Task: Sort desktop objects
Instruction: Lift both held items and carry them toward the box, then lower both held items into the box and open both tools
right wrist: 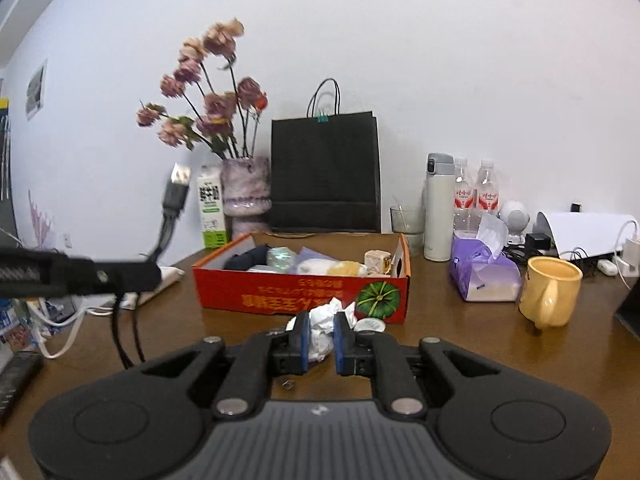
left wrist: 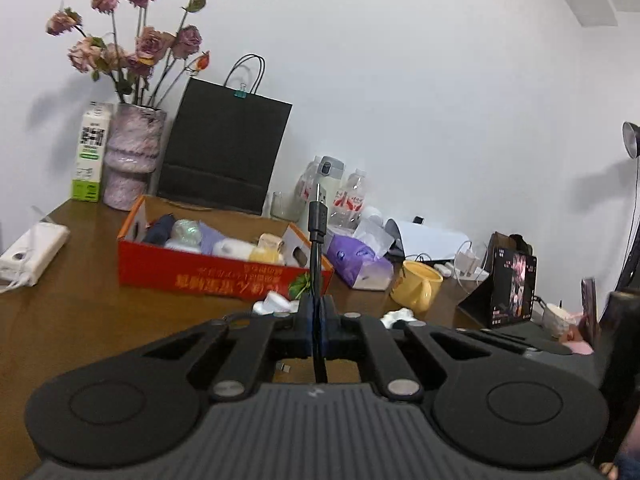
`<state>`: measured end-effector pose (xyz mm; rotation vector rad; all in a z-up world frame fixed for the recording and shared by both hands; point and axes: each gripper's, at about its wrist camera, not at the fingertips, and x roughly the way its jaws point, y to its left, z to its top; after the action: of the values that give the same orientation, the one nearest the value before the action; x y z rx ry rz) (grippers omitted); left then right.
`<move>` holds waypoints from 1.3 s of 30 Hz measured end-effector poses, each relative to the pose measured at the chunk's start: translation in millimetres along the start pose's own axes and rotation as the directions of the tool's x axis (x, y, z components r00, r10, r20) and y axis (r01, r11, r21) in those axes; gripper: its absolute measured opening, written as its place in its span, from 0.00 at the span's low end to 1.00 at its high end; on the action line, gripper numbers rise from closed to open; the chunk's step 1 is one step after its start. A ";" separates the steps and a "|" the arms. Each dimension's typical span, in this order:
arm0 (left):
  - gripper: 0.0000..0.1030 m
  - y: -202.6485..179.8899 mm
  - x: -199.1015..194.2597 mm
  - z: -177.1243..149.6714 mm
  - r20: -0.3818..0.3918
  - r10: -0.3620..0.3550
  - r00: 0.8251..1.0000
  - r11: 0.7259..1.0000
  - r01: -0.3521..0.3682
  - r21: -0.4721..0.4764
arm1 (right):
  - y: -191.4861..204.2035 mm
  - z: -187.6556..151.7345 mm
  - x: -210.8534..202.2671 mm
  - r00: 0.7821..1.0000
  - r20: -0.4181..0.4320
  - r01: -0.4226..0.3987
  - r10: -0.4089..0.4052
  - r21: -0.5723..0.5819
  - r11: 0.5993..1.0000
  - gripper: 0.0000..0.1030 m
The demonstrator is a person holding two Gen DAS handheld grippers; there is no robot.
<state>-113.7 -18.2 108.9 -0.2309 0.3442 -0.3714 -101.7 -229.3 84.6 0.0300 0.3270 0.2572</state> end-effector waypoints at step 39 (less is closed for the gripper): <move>0.04 52.7 115.1 169.1 -0.024 -0.008 1.000 0.999 0.009 0.033 | -21.1 123.3 83.5 0.999 0.017 -0.048 0.047 0.034 0.998 0.11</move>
<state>65.9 11.1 216.1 -0.1953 0.3603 -0.3879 19.5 -227.0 173.6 0.0737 0.3147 0.2984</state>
